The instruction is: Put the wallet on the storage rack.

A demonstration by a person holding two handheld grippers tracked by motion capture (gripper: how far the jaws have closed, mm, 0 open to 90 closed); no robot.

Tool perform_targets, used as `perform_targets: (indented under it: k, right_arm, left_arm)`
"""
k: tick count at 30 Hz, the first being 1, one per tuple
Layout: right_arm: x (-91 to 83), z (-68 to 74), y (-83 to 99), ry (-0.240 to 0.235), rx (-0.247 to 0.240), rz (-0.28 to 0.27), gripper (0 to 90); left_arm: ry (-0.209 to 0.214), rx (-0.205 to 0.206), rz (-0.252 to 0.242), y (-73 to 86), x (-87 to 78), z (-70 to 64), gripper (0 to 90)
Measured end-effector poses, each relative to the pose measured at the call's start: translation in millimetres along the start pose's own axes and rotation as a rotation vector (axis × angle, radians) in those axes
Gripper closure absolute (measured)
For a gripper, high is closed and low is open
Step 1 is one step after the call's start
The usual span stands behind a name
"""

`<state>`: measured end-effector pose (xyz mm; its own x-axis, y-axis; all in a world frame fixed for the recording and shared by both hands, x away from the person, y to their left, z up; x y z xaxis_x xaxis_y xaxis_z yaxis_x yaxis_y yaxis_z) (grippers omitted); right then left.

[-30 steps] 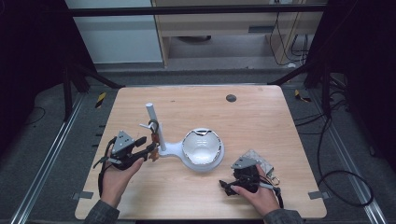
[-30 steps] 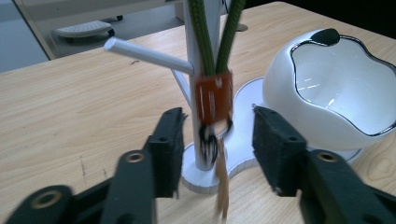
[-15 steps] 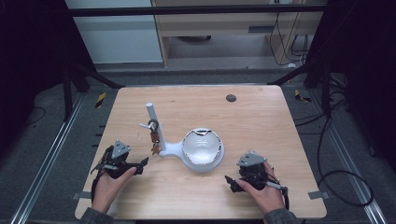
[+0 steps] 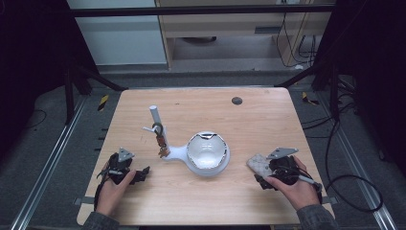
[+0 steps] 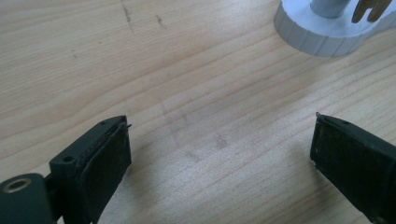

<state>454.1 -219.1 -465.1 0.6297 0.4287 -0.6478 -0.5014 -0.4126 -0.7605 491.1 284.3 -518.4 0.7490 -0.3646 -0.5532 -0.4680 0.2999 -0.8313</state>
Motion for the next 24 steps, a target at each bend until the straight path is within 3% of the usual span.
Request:
perform_targets:
  k: [3,11,24]
  right_arm:
    - [2.3,-6.8,3.7,-0.013,0.021,0.067,10.5]
    - [-0.3,-23.1,1.9,-0.036,0.072,0.182,10.1]
    - [16.0,-28.6,3.6,-0.051,0.071,0.321,11.5]
  left_arm:
    - [0.013,-0.028,-0.016,2.1,2.6,-0.3,2.6]
    - [0.018,-0.027,-0.017,2.3,4.1,0.2,0.0]
    - [0.017,-0.028,-0.015,1.9,4.6,-0.1,0.0]
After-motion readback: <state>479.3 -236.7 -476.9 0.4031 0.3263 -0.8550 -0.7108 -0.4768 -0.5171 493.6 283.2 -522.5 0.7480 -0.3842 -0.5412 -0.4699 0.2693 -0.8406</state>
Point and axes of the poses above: each handheld gripper's, and its own axes: x roughly forward along the jaws, y roughly out of its underside, z roughly to its left, the point moved 2 cm from there along x, roughly forward along the jaws, and after that the axes turned 12 degrees about -z, right-handed, at the moved point
